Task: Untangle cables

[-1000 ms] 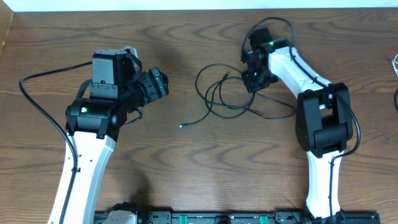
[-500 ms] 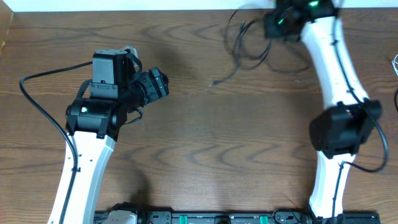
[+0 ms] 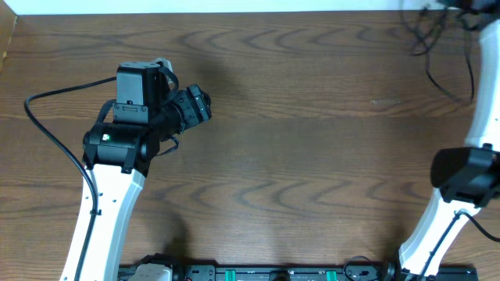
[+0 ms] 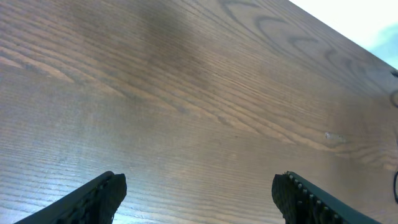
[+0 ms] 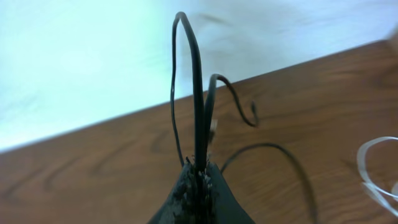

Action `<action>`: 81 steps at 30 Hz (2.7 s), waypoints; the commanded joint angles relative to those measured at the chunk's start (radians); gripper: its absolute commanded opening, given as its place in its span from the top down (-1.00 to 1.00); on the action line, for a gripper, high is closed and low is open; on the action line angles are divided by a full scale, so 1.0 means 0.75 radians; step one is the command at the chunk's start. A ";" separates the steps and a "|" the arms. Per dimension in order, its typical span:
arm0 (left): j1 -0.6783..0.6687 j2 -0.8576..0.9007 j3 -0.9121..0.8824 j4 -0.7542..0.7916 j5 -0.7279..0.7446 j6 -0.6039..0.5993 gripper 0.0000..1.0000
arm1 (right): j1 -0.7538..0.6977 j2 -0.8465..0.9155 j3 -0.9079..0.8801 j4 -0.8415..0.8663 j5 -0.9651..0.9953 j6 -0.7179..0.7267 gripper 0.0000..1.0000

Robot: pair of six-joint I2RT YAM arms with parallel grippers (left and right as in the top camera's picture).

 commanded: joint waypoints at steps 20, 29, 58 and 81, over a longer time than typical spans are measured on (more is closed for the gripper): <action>0.005 0.010 0.010 0.001 -0.018 0.011 -0.62 | -0.266 0.271 0.013 0.262 0.303 0.128 0.74; 0.006 0.010 0.010 0.006 -0.018 0.012 -0.62 | -0.265 0.312 0.014 0.173 0.282 0.128 -0.99; 0.006 0.011 0.010 0.003 -0.018 0.012 -0.95 | 0.030 -0.170 0.014 -0.411 -0.337 -0.214 -0.98; 0.006 0.011 0.010 0.003 -0.018 0.012 -0.96 | 0.211 -0.450 0.014 -0.832 -0.322 -0.237 -0.99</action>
